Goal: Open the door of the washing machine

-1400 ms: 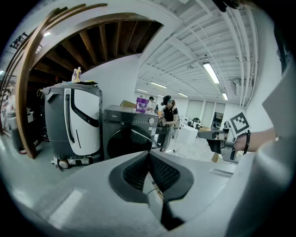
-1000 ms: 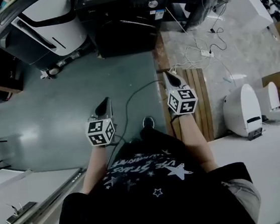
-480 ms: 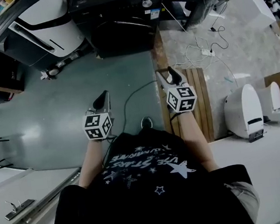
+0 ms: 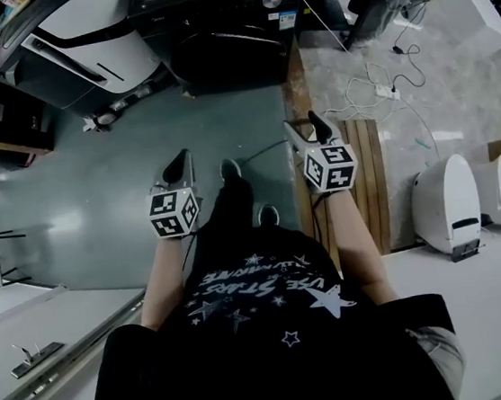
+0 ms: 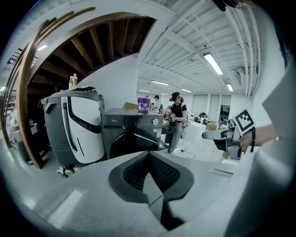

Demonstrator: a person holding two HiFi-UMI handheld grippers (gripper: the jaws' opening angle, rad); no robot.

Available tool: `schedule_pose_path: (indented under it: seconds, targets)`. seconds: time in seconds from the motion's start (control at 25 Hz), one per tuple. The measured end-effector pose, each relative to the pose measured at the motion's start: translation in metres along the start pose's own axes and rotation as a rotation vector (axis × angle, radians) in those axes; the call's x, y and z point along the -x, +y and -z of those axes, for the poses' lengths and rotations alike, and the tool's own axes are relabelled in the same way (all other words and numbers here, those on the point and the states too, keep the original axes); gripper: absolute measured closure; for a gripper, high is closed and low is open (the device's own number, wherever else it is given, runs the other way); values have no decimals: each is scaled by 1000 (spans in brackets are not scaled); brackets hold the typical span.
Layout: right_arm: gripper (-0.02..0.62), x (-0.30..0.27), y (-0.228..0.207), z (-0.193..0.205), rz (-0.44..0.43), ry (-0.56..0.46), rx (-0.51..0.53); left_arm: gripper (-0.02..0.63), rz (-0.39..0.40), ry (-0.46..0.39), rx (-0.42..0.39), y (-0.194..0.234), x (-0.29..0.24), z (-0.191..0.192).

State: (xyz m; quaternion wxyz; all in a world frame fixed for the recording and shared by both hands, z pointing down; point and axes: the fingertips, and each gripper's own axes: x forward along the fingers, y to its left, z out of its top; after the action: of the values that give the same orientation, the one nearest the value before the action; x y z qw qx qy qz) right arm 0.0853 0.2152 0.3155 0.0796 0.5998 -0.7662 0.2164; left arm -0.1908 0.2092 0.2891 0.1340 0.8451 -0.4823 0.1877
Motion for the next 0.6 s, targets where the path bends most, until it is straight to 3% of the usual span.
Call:
schedule_pose_path:
  seconds: [0.32,0.6]
  targets:
    - [304,-34,-15,14,11,78,-8,595,45,15,28,12,-48,-1]
    - [304,-101,-46,9,51,154,-16,595,79,66,18,35,-126,-8]
